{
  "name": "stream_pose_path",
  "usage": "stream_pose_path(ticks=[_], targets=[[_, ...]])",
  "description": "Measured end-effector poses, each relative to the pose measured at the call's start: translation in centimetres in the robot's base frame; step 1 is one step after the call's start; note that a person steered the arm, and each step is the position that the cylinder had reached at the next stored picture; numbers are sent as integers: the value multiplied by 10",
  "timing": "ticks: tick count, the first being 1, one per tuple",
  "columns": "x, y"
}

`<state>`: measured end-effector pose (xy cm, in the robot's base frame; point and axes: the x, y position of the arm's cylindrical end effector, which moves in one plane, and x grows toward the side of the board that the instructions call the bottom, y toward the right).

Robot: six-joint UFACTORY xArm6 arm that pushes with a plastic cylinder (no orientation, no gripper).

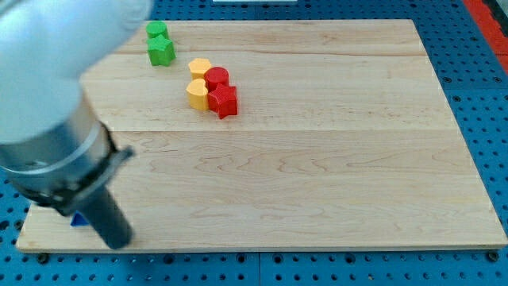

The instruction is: Place the blue cube towards the top right side of the blue triangle

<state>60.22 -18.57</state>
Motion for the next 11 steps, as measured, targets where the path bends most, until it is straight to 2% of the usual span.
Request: stream_pose_path(ticks=[1, 2, 4, 5, 6, 8, 9, 10, 11], targets=[[-21, -61], [-30, -72], [-22, -75], [-14, -113], [-16, -117], [-45, -119], [-80, -118], [-144, -99], [-178, -60]])
